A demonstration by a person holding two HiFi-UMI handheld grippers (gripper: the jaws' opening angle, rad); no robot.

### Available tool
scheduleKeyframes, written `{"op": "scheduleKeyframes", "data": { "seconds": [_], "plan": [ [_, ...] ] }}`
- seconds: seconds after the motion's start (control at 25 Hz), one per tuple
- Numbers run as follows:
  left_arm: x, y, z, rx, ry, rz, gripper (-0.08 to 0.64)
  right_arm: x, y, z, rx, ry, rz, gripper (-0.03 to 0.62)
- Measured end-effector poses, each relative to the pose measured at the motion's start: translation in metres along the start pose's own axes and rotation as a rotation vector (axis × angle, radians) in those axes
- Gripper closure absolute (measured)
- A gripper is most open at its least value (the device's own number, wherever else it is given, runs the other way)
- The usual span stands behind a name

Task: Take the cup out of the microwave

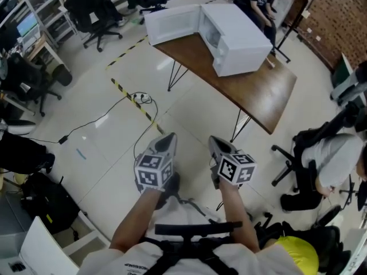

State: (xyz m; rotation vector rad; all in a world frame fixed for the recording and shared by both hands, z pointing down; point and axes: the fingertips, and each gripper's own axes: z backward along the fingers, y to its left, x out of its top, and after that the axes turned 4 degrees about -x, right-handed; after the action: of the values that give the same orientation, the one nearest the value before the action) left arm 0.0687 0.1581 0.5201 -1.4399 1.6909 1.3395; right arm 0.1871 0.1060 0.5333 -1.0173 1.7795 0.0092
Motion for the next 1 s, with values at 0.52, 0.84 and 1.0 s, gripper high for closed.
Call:
{"op": "scheduleKeyframes", "data": {
  "seconds": [0.52,0.84,1.0],
  "plan": [
    [0.054,0.064,-0.064,-0.070,0.019,0.005,0.560,0.067,0.001,-0.087,-0.040,-0.024,-0.001,0.589],
    [0.071,0.088,-0.090,-0.118,0.046,0.004,0.560,0.089,0.003,-0.118,-0.072,-0.032,-0.005,0.589],
    [0.079,0.101,-0.100,-0.139,0.057,-0.001,0.560,0.096,0.001,-0.132,-0.097,-0.034,-0.014,0.589]
  ]
}}
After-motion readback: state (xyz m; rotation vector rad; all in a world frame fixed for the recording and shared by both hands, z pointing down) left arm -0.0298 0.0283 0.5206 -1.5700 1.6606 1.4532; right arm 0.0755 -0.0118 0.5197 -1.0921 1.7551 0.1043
